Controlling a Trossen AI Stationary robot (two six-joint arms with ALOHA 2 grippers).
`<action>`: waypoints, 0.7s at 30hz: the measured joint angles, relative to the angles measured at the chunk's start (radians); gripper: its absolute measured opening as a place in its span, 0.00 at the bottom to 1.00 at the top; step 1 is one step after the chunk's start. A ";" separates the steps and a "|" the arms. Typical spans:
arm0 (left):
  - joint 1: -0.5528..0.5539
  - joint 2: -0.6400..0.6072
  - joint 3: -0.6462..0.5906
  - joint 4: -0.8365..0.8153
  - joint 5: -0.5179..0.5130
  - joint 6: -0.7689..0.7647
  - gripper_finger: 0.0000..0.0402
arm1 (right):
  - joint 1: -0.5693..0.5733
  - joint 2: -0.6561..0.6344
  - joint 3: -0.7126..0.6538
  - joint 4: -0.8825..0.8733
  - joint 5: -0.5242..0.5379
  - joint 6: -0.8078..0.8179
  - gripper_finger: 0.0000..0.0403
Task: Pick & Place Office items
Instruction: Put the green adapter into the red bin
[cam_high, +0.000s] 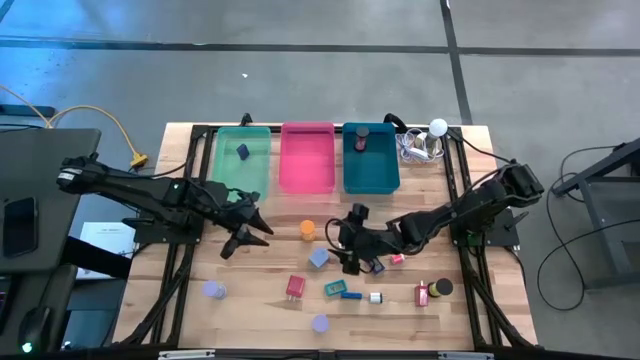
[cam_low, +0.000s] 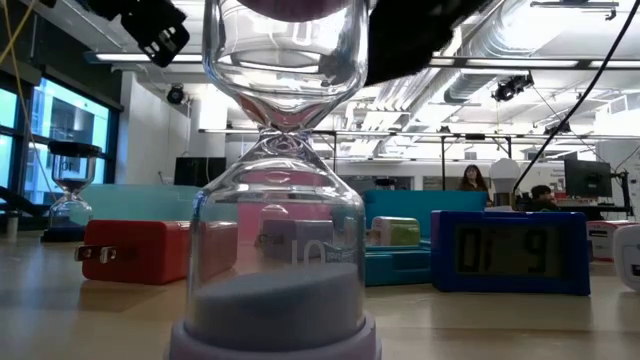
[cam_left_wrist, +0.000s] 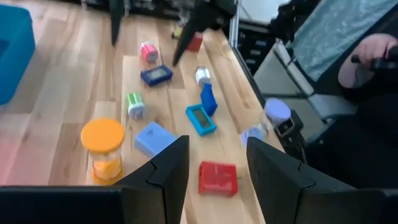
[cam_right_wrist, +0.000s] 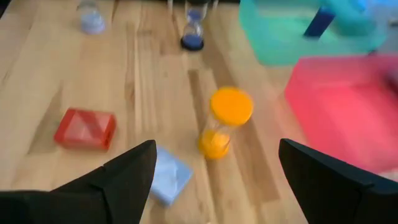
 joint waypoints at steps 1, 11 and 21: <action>-0.002 0.000 0.000 0.009 -0.009 -0.001 0.39 | 0.004 0.000 0.000 -0.015 -0.010 0.019 0.81; -0.023 0.000 0.000 0.017 -0.176 -0.059 0.39 | 0.000 0.000 0.000 -0.066 -0.014 0.092 0.81; -0.024 0.003 0.000 0.012 -0.036 -0.047 0.39 | 0.000 0.000 0.000 -0.063 -0.045 0.092 0.81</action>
